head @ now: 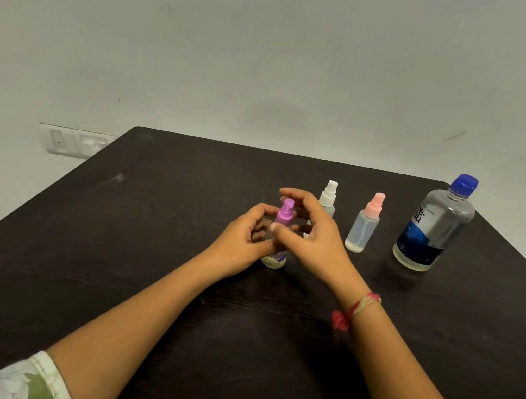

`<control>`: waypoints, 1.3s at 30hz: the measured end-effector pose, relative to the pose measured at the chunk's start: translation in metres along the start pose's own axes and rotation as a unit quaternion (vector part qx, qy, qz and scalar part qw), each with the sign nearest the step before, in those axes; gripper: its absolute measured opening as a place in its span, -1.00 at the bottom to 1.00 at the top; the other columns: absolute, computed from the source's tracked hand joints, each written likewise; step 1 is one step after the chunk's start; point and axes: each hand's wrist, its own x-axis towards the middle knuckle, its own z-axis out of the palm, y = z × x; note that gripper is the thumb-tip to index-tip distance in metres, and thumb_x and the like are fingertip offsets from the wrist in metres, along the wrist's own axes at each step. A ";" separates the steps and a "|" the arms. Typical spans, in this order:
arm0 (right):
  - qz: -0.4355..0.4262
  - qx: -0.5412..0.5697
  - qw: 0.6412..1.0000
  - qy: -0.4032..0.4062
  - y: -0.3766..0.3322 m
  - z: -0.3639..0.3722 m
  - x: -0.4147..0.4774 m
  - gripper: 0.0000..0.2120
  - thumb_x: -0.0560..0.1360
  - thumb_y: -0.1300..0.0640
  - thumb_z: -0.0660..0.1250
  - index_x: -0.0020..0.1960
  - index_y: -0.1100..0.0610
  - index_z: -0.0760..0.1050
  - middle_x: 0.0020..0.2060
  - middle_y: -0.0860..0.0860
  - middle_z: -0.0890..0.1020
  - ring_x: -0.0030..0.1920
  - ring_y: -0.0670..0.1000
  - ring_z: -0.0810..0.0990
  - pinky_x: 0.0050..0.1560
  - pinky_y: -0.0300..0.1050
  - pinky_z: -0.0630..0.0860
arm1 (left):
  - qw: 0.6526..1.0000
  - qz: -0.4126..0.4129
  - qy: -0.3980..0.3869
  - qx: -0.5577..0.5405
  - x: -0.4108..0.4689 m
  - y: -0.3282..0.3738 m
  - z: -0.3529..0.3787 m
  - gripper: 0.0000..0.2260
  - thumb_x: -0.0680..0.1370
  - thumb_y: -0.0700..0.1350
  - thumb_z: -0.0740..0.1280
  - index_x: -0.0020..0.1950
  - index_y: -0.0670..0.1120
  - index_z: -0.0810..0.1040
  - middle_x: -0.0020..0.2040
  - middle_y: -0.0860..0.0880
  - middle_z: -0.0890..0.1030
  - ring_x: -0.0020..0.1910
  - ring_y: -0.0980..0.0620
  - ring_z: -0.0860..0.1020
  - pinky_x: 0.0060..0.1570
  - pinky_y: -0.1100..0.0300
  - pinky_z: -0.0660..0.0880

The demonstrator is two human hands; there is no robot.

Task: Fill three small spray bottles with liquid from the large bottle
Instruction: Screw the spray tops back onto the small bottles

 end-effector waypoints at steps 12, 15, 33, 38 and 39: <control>0.018 0.044 0.997 0.056 0.000 0.001 0.001 -0.73 0.35 0.24 0.52 0.01 0.13 0.55 -0.16 -0.01 0.64 -0.14 -0.18 0.63 -0.12 -0.34 0.56 | 1.000 -0.006 0.012 0.014 0.000 -0.001 -0.001 -0.56 0.46 -0.24 0.44 0.28 -0.04 0.40 0.07 -0.05 0.66 0.12 0.07 0.62 0.25 -0.02 0.48; 0.029 0.065 0.997 0.038 -0.001 0.001 0.001 -0.62 0.35 0.24 0.52 0.13 0.12 0.52 -0.08 -0.01 0.63 -0.07 -0.16 0.62 -0.07 -0.35 0.55 | 1.000 -0.003 0.020 0.016 0.001 -0.001 -0.001 -0.56 0.43 -0.23 0.45 0.26 -0.05 0.42 0.07 -0.02 0.66 0.10 0.08 0.62 0.23 -0.01 0.50; 0.039 0.101 0.994 -0.007 0.000 -0.008 0.005 -0.69 0.44 0.36 0.39 0.18 0.22 0.55 0.00 0.07 0.66 -0.03 -0.17 0.64 -0.03 -0.33 0.54 | 0.999 -0.007 0.034 0.016 0.003 -0.001 -0.001 -0.68 0.41 -0.23 0.48 0.15 -0.11 0.57 0.03 -0.07 0.68 0.05 0.05 0.65 0.16 0.08 0.54; 0.039 0.064 0.996 0.042 0.006 0.000 0.005 -0.72 0.34 0.22 0.52 0.03 0.14 0.58 -0.09 0.05 0.66 -0.05 -0.10 0.65 -0.06 -0.30 0.55 | 0.999 -0.002 0.039 0.030 0.002 -0.002 -0.002 -0.67 0.43 -0.25 0.47 0.18 -0.12 0.57 0.03 -0.04 0.68 0.06 0.07 0.64 0.17 0.04 0.54; 0.042 0.071 0.996 0.034 0.006 0.002 0.004 -0.67 0.33 0.22 0.53 0.06 0.13 0.57 -0.05 0.04 0.65 -0.02 -0.10 0.64 -0.03 -0.31 0.55 | 0.999 -0.001 0.040 0.033 0.002 -0.002 -0.002 -0.69 0.44 -0.27 0.45 0.17 -0.11 0.57 0.02 -0.03 0.68 0.05 0.08 0.65 0.16 0.05 0.55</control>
